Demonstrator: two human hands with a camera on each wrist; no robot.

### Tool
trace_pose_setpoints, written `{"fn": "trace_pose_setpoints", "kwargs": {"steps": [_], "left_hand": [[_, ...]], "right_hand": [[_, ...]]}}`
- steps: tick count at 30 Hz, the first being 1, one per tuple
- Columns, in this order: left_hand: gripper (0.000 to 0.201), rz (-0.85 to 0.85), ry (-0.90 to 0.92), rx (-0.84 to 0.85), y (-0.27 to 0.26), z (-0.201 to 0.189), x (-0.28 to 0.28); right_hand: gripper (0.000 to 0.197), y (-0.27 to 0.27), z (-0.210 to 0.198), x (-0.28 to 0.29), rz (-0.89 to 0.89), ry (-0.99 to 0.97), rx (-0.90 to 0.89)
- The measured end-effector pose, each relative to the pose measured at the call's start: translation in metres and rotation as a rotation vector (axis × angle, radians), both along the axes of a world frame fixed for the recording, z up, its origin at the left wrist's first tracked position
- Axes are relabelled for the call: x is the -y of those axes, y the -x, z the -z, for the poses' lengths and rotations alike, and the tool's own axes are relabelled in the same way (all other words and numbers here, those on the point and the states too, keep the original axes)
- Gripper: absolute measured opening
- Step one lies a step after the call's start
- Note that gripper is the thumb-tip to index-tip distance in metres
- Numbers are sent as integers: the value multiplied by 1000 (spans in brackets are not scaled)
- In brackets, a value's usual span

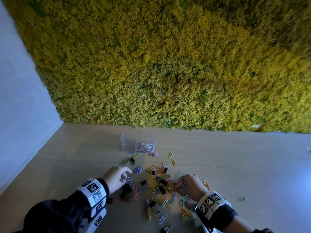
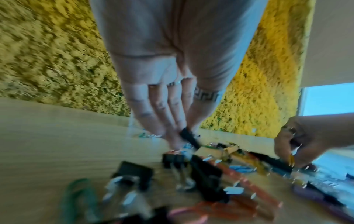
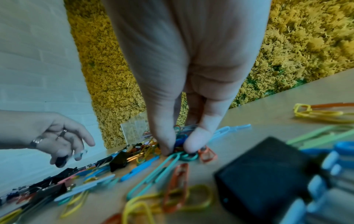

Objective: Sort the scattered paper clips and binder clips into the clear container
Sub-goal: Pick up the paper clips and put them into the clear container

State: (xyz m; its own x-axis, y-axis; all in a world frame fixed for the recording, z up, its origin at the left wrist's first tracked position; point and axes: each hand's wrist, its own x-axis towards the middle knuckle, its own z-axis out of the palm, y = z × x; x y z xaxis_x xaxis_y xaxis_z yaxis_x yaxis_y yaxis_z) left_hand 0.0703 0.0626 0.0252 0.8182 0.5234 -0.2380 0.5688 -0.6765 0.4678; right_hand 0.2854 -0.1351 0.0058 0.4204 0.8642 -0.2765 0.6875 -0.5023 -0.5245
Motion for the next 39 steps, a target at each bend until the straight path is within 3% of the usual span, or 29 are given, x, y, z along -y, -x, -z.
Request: {"fn": "trace_pose_setpoints", "kwargs": {"steps": [3,7,9,15,17,21,22,24,26,29,31,39], "left_hand": [[37,89,-235,-55,3,-3,9],[66,296,-143,-202,-12,7,31],[69,350,-162,-270,-22,12,31],[50,269,-100,-246,-28,15,7],[55,262,-86,-250,-25,12,4],[66,321,-111,-204,-25,16,-2],[69,350,-99,-197,-26,19,-3],[71,415,-95,-209,-31,20,-1],[62,462,-133,-208,-37,17,2],[40,497,-200,-201,-43,16,7],[32,486,-218,-176,-44,19,8],[23,313,-24,-87,-48,19,4]], "right_hand": [[40,-1,1,-1,56,-17,-17],[44,-3,4,-2,89,-36,-32],[44,-4,5,-2,103,-39,-56],[36,-7,6,-2,94,-31,-90],[32,-8,6,-2,75,-23,-79],[49,-11,11,-2,78,-47,-44],[46,-11,10,-2,78,-49,-54],[22,-9,7,-4,64,-30,-77],[19,-9,5,-4,59,-18,-89],[38,-10,6,-5,92,-9,-101],[40,-11,6,-4,105,-5,-109],[38,-11,5,-5,121,-8,-116]]}}
